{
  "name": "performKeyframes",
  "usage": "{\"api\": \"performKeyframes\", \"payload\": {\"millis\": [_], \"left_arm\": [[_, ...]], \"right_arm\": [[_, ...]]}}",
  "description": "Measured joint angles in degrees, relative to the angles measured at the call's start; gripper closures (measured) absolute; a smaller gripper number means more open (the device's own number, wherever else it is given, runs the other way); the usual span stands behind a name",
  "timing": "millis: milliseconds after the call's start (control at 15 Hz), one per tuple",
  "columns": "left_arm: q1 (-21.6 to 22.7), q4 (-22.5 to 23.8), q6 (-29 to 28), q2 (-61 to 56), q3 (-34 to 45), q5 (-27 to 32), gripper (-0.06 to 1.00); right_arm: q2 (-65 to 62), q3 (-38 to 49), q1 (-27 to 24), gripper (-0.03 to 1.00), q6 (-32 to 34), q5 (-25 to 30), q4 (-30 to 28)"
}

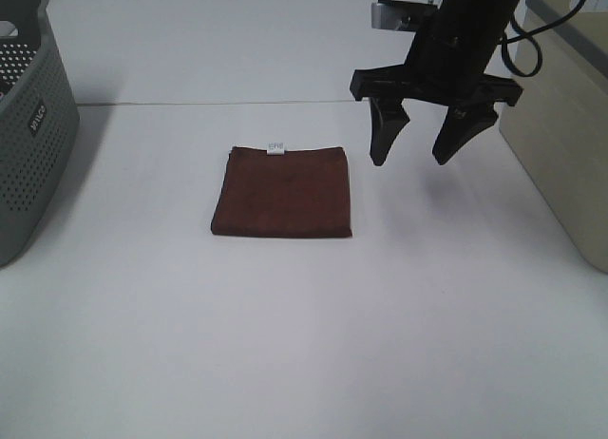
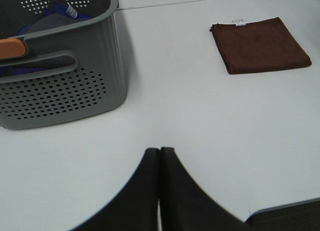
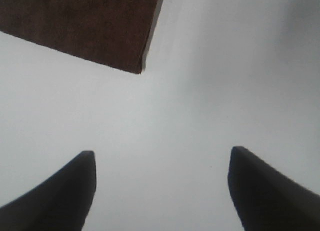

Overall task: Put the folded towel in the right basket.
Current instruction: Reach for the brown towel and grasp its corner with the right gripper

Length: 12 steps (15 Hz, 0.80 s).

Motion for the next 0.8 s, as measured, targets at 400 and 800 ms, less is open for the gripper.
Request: {"api": "performKeyframes", "payload": {"millis": [400,800], "left_arm": [[0.00,0.00,0.00,0.00,0.00,0.00,0.94],[0.00,0.00,0.00,0.00,0.00,-0.06,0.94]], "right_arm": [[7.22,0.00,-2.06,0.27,-4.01,-8.25,5.10],[12.78,0.00,-9.28,0.24,-20.57,-8.94,28.53]]}}
